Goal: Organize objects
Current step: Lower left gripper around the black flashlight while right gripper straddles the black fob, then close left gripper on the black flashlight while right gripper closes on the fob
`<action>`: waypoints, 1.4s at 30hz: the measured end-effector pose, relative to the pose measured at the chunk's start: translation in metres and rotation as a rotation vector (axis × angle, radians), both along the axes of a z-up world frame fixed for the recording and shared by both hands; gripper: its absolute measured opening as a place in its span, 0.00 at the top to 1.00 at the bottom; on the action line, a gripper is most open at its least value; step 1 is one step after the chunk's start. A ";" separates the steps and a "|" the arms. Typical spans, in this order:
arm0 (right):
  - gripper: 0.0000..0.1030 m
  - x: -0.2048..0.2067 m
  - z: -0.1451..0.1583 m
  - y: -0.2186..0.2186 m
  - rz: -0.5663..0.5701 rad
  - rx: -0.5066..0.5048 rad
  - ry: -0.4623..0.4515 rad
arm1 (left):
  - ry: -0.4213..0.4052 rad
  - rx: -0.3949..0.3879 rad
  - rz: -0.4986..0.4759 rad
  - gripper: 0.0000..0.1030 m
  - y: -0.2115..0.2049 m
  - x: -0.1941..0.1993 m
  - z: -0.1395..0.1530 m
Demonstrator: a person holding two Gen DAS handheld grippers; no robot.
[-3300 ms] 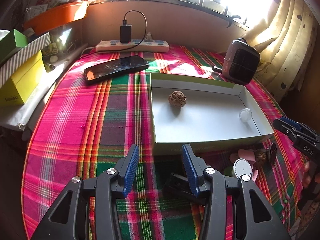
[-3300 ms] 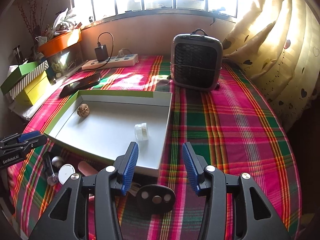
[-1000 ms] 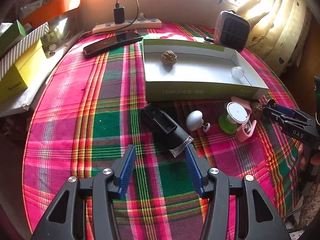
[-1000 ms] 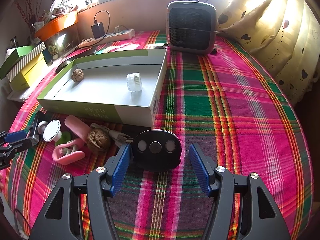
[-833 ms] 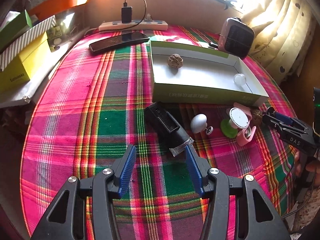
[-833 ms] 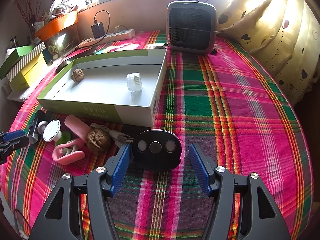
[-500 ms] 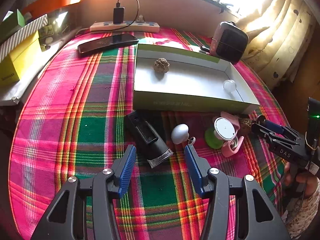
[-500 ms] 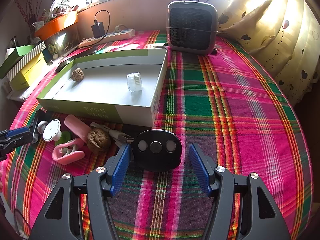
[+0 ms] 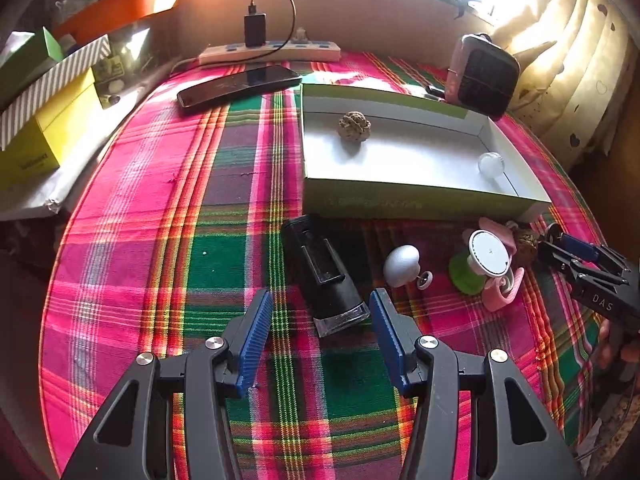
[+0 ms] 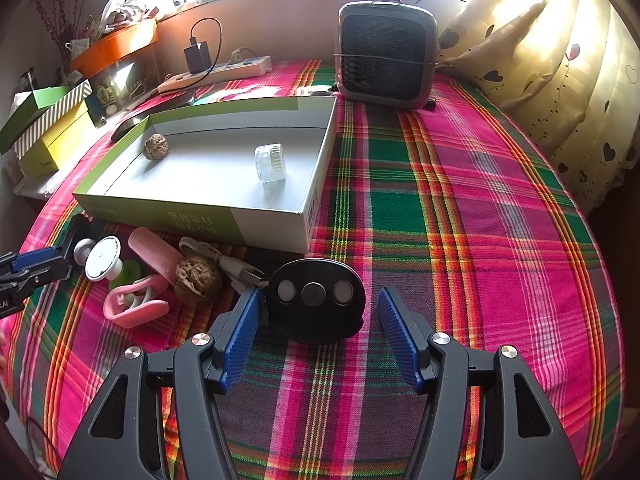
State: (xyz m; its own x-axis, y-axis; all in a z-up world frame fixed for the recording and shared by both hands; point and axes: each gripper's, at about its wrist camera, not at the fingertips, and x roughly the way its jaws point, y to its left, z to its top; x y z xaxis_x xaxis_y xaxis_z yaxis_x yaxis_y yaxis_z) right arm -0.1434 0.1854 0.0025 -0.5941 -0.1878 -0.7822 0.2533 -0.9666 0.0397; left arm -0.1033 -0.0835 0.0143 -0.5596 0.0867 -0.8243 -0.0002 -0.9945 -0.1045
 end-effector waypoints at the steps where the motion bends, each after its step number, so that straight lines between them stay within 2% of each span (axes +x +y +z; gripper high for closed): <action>1: 0.41 0.000 0.000 0.000 0.000 0.001 0.000 | -0.003 0.002 0.006 0.52 -0.002 0.001 0.000; 10: 0.41 0.000 0.000 0.000 -0.001 0.010 0.000 | -0.008 0.003 0.040 0.52 -0.015 0.000 -0.005; 13: 0.41 0.000 0.000 0.001 -0.002 0.012 0.000 | 0.001 0.009 0.027 0.52 -0.012 -0.005 -0.006; 17: 0.41 0.000 0.000 0.001 -0.003 0.013 0.001 | 0.015 -0.026 0.014 0.52 -0.007 -0.011 -0.006; 34: 0.41 -0.002 0.000 0.004 -0.032 0.039 0.002 | 0.062 -0.017 0.026 0.53 -0.014 -0.023 -0.008; 37: 0.42 -0.002 0.001 0.003 -0.034 0.037 0.002 | 0.064 -0.017 0.036 0.58 -0.016 -0.022 -0.007; 40: 0.53 -0.001 0.003 0.004 -0.040 0.034 0.007 | 0.066 -0.021 0.045 0.65 -0.019 -0.022 -0.007; 42: 0.55 -0.001 0.003 0.003 -0.040 0.033 0.008 | 0.068 -0.027 0.052 0.72 -0.021 -0.022 -0.006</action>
State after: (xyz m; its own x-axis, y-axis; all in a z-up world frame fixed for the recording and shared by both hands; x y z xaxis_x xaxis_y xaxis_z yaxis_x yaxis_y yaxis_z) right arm -0.1444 0.1888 0.0057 -0.6069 -0.1379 -0.7827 0.2144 -0.9767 0.0058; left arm -0.1249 -0.1043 0.0079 -0.6173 0.0344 -0.7860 0.0451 -0.9959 -0.0789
